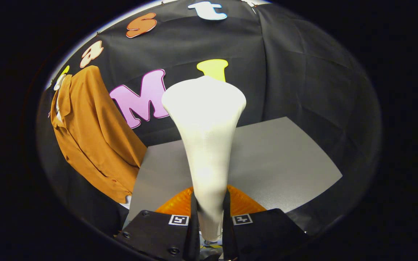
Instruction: Iron the clothes twice with a garment steamer, once on the left side and once on the right side.
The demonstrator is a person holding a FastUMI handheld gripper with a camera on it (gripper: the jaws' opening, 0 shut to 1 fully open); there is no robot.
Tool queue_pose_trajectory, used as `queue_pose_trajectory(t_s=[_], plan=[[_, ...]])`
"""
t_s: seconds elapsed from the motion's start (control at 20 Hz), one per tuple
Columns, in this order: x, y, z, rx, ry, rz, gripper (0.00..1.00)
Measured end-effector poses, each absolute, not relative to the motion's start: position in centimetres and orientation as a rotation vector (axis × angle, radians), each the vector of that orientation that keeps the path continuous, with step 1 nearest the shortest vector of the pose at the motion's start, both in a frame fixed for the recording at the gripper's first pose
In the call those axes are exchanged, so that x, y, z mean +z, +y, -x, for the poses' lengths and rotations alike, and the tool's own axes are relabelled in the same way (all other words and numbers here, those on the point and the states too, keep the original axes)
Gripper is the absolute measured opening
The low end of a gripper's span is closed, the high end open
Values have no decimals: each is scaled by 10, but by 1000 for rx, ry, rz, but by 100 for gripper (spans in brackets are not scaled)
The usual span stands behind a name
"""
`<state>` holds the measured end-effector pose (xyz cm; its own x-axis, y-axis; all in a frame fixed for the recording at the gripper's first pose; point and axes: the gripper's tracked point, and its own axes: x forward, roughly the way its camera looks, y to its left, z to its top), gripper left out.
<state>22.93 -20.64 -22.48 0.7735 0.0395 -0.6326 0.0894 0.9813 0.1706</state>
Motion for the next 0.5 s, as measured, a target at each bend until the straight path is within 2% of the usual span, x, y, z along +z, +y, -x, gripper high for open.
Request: queue_pose_trajectory(t_s=[0.25,0.5], plan=[[-157,-176,-211,-37,505,-157,28],[-119,-97,-180,59,413,-121,28]])
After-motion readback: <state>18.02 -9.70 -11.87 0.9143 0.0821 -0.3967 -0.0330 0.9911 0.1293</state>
